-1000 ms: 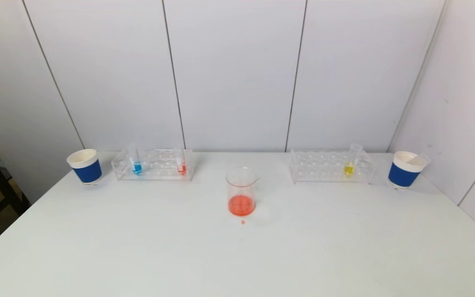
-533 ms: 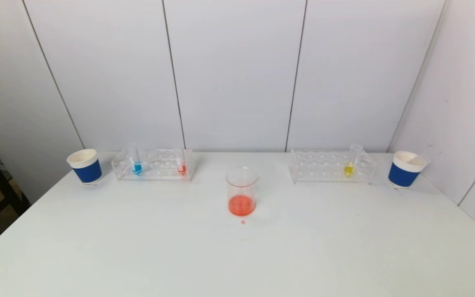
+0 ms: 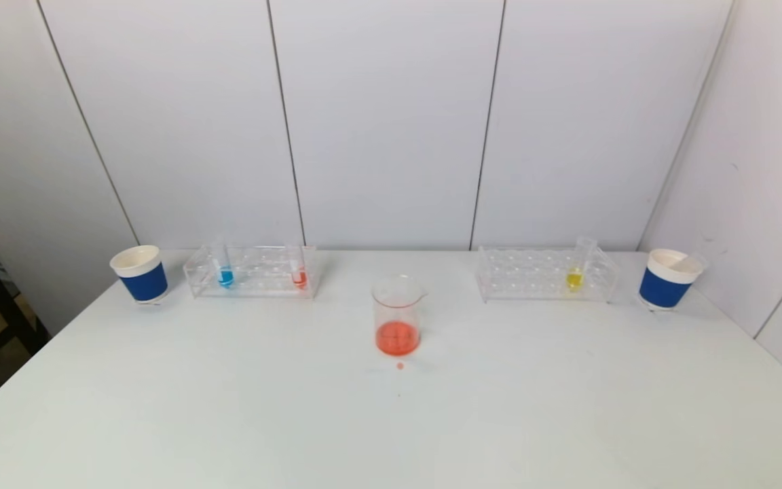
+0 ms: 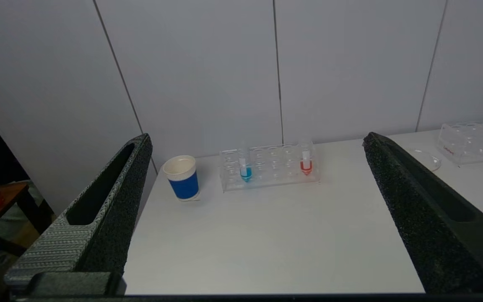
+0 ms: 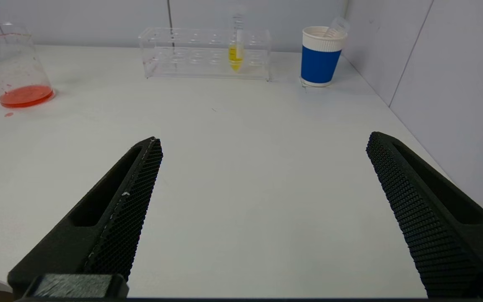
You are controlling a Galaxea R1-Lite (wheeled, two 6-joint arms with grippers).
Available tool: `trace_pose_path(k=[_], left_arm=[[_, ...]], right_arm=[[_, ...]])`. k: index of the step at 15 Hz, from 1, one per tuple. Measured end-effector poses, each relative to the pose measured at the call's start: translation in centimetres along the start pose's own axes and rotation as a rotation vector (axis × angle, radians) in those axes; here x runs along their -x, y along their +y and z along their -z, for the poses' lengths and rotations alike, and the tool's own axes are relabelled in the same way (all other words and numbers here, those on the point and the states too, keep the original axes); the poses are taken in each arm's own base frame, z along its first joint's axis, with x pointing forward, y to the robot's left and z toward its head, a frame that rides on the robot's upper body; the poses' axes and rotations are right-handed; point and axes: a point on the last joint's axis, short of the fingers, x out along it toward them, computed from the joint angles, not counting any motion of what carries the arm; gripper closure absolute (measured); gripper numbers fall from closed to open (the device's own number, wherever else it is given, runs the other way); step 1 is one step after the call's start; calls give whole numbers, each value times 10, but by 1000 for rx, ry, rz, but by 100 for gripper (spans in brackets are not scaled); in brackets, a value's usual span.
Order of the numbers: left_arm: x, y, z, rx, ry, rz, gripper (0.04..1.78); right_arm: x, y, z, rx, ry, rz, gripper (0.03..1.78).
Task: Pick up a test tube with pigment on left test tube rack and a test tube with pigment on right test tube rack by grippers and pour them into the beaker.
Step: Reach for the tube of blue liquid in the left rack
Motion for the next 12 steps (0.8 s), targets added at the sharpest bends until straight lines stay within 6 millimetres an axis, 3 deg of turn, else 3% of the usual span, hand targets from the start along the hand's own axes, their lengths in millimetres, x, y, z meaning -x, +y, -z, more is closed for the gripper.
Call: trace_pose_path(k=[6,12], left_arm=[[-77,4,-38,3,11,82,6],[-142,7,-51,12,61,89,6]], right_arm=[[0,0,0,0,0,0,4],[0,0,0,0,0,0,4]])
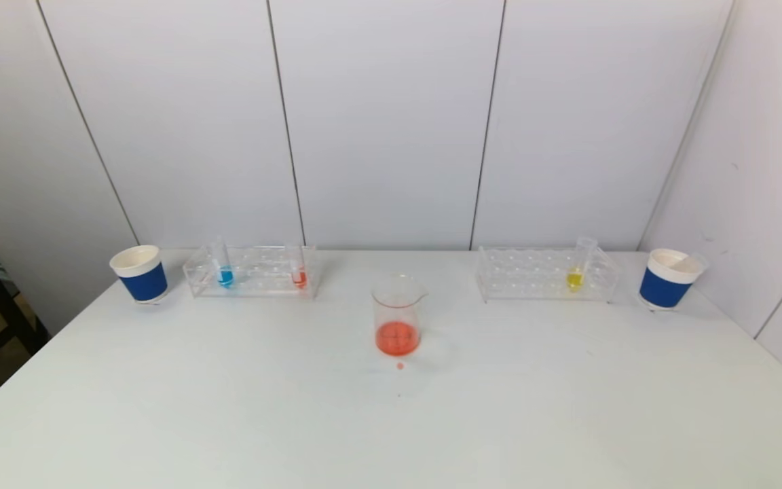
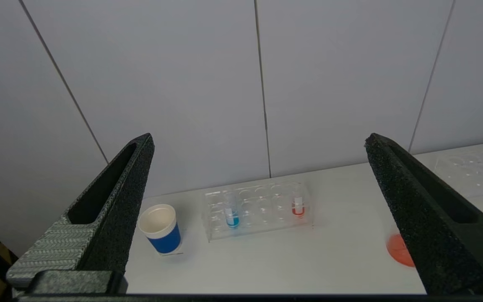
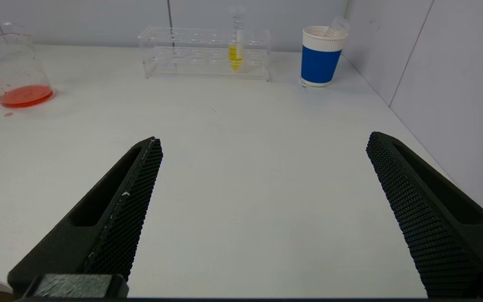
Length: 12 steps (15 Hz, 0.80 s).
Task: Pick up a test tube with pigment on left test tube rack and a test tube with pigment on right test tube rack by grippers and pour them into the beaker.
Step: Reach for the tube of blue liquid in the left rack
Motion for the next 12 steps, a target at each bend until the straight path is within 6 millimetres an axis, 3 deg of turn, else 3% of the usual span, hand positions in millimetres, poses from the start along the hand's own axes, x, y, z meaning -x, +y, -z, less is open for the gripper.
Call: trace_pose_path(k=[6,12], left_arm=[[-51,5,21,35,82,-7,6],[-84,11,53,71,139,-34,6]], right_arm=[[0,0,0,0,0,0,4],[0,0,0,0,0,0,4]])
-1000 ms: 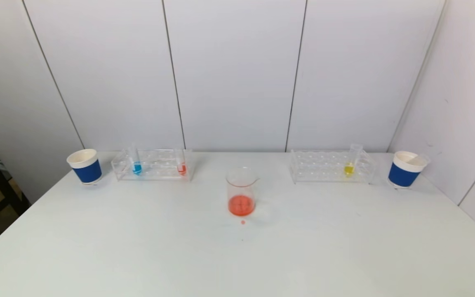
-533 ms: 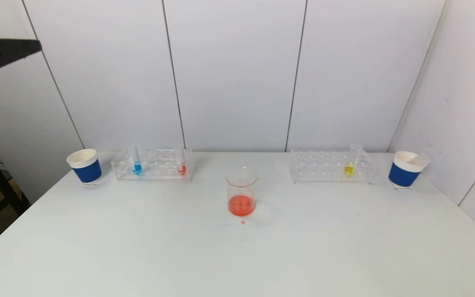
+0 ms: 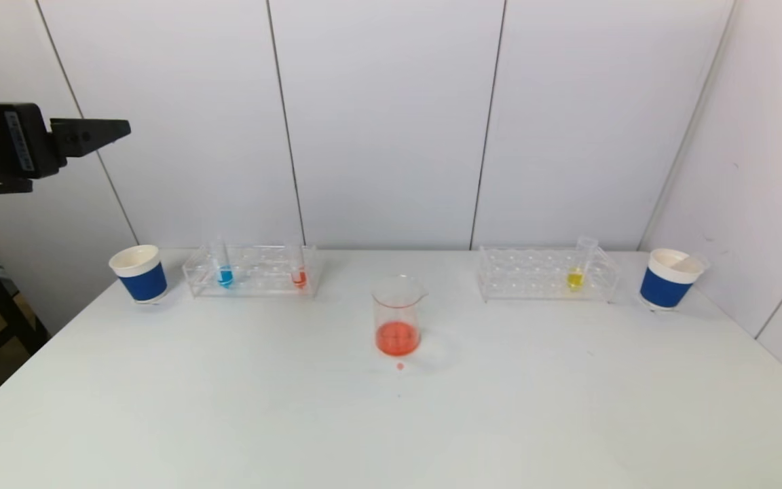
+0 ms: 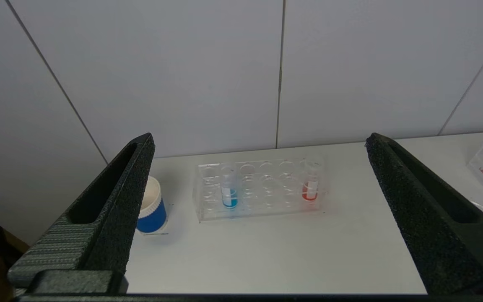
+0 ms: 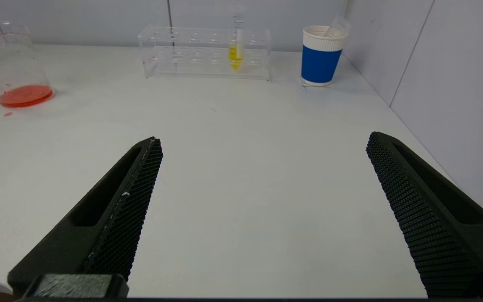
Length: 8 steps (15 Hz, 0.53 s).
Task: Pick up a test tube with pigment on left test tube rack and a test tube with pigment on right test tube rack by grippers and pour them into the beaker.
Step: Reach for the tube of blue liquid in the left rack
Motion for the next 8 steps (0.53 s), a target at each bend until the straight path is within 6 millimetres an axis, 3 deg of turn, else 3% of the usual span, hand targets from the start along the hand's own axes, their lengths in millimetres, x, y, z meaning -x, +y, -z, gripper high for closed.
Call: trace_pose_path(k=[8], left_arm=[[-44,24,45,16,76,-43,6]], right_arm=[[0,0,0,0,0,0,4]])
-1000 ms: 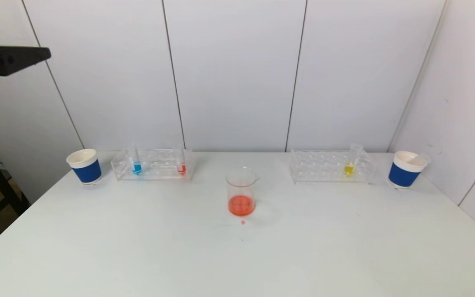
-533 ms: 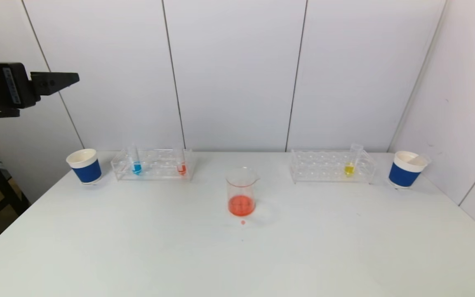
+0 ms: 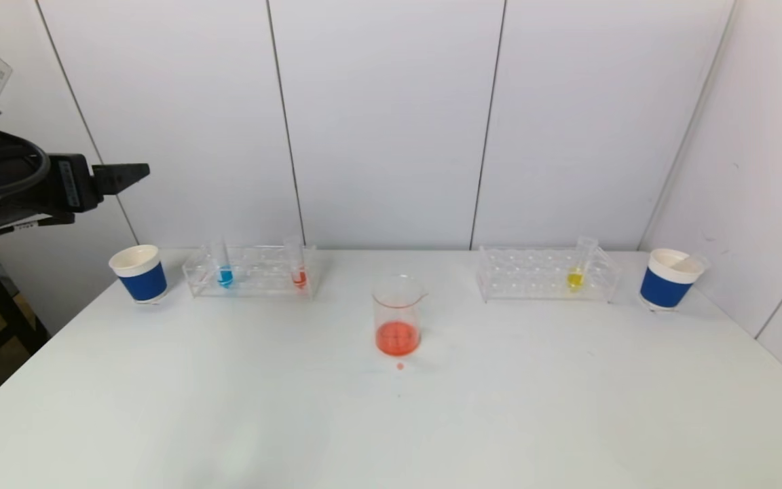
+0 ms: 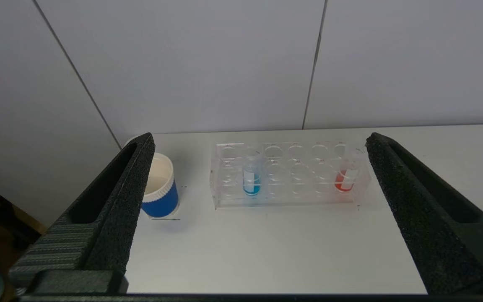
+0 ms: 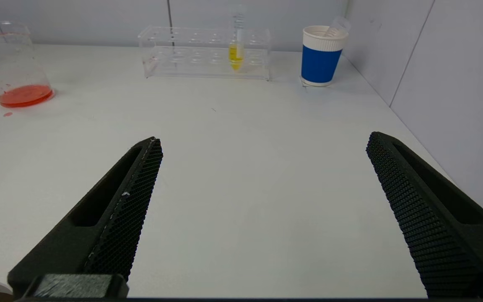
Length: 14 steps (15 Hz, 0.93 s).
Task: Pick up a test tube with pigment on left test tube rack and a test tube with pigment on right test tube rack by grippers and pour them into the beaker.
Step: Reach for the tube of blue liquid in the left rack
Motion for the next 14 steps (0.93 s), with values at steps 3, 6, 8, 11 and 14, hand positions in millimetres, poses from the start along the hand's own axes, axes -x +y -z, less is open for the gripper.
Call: trace_pose_path(k=[3,6,8,11,14], left_arm=[[-14,10,18,1,-14,79,6],[-24,20,32,3,-11,116,6],[-31,30,43,6,-10,166,6],[-43,44,64,-4,-23,215,6],[-59,52,87,-26,-54,204,6]], right_arm=[[0,0,0,0,0,0,4],[0,0,0,0,0,0,4],[0,0,0,0,0,-1,4],[0,0,0,0,0,0,4],[0,0,0,0,0,-1,4]])
